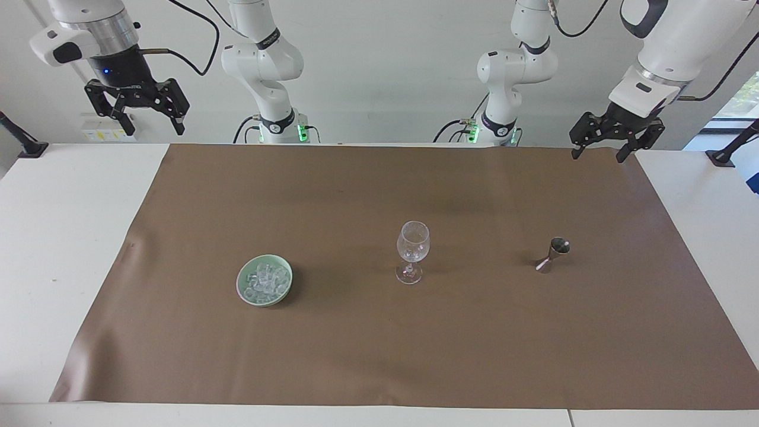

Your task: Pour wine and add ice with both arms

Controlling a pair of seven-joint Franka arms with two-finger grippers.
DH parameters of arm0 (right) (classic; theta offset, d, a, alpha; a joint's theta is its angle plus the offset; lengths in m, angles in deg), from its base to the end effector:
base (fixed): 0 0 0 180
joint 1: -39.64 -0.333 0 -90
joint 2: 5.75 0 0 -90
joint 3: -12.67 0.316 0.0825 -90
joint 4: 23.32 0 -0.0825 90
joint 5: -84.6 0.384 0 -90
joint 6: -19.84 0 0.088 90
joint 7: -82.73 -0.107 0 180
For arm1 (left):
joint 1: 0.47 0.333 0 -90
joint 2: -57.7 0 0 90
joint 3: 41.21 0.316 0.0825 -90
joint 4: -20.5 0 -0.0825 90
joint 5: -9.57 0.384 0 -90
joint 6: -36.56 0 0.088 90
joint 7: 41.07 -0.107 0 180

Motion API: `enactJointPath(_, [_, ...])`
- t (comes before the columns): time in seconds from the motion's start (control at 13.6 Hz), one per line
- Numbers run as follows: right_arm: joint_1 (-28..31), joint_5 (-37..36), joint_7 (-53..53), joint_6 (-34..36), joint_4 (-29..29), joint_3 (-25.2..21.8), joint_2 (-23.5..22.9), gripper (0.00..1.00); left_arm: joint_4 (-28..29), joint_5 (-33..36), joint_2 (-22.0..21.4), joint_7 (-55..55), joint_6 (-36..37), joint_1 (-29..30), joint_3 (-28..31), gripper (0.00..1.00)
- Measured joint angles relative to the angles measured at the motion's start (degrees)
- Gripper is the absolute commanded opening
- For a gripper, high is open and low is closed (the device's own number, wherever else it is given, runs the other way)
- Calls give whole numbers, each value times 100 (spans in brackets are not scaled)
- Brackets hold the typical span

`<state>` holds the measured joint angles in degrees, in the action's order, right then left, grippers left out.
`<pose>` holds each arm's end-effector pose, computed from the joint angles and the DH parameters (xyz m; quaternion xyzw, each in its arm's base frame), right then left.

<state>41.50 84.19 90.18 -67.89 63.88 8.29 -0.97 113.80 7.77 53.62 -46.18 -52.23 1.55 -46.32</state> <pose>0.5198 -0.0598 0.6887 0.9989 0.0102 0.0458 0.0059 0.5289 -0.0338 0.6340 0.9973 -0.0716 -0.0037 0.0126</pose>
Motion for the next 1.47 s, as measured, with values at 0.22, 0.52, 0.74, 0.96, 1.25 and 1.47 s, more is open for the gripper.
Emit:
enactJointPath(0.22, [0, 0, 0, 0, 0, 0, 0, 100, 3, 0, 0, 0, 30, 0, 0, 100])
enactJointPath(0.52, [0, 0, 0, 0, 0, 0, 0, 100, 4, 0, -2, 0, 74, -1, -6, 100])
enactJointPath(0.74, [0, 0, 0, 0, 0, 0, 0, 100, 1, 0, -43, 0, 85, -4, -16, 100])
enactJointPath(0.96, [0, 0, 0, 0, 0, 0, 0, 100, 1, -1, -113, 1, 126, -4, -22, 100])
enactJointPath(1.25, [0, 0, 0, 0, 0, 0, 0, 100, -1, -96, -141, 69, 128, -4, -14, 100])
enactJointPath(1.47, [0, 0, 0, 0, 0, 0, 0, 100, -3, -229, -145, 100, 278, -1, 41, 100])
